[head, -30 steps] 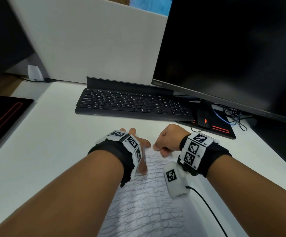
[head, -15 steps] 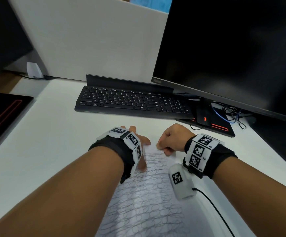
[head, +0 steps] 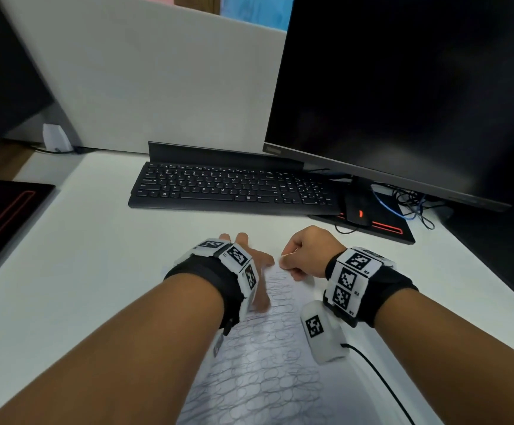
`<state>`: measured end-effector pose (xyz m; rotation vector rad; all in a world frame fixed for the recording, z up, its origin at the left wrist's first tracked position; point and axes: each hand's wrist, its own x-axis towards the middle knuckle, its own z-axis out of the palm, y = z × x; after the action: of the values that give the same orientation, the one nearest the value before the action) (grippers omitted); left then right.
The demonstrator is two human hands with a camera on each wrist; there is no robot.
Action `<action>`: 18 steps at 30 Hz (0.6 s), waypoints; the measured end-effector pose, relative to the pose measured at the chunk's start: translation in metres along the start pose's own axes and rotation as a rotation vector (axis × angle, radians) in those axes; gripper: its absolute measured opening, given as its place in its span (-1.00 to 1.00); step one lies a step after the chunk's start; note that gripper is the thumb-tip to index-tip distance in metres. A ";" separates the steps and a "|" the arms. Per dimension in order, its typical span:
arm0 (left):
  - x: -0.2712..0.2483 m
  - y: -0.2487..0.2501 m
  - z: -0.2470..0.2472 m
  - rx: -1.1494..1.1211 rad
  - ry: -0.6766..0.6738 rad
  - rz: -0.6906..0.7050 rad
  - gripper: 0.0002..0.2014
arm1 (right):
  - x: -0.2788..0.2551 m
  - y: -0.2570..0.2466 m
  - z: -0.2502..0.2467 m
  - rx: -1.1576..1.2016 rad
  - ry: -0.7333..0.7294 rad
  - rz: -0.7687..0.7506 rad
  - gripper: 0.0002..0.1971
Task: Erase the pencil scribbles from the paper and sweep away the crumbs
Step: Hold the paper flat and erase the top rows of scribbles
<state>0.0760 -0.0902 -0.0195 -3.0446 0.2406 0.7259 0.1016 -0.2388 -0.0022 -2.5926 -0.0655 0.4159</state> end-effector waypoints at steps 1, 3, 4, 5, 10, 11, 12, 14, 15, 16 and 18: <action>-0.002 0.003 0.001 -0.016 0.020 0.003 -0.26 | -0.001 0.000 0.000 -0.008 0.007 -0.010 -0.91; -0.005 0.004 0.001 -0.030 0.041 0.001 -0.26 | -0.003 0.000 0.002 -0.020 0.011 -0.033 -0.91; -0.006 0.004 0.000 -0.026 0.038 -0.002 -0.25 | -0.003 0.000 0.002 -0.015 0.001 -0.035 -0.90; -0.005 0.003 -0.001 -0.017 0.030 -0.001 -0.24 | -0.003 0.001 0.002 0.001 -0.019 -0.029 -0.89; -0.002 0.000 -0.002 0.002 -0.007 0.004 -0.19 | -0.003 0.004 0.001 0.158 -0.073 0.060 -0.84; -0.001 -0.001 -0.002 0.002 -0.011 0.008 -0.18 | -0.004 0.004 0.002 0.169 -0.098 0.062 -0.87; -0.001 -0.002 -0.002 0.000 -0.019 0.013 -0.18 | -0.006 0.003 0.003 0.186 -0.131 0.070 -0.90; 0.000 -0.003 -0.002 -0.001 -0.029 0.021 -0.17 | -0.005 0.002 0.002 0.213 -0.145 0.089 -0.92; 0.001 -0.003 -0.002 0.000 -0.028 0.022 -0.16 | -0.003 0.002 0.001 0.211 -0.121 0.093 -0.94; 0.001 -0.003 -0.001 0.003 -0.025 0.020 -0.15 | -0.002 0.003 0.000 0.206 -0.097 0.092 -0.94; 0.001 -0.003 -0.002 0.005 -0.020 0.018 -0.15 | -0.003 0.002 0.000 0.212 -0.116 0.083 -0.94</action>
<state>0.0776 -0.0878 -0.0183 -3.0324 0.2689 0.7558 0.0983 -0.2410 -0.0028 -2.3675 0.0441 0.5717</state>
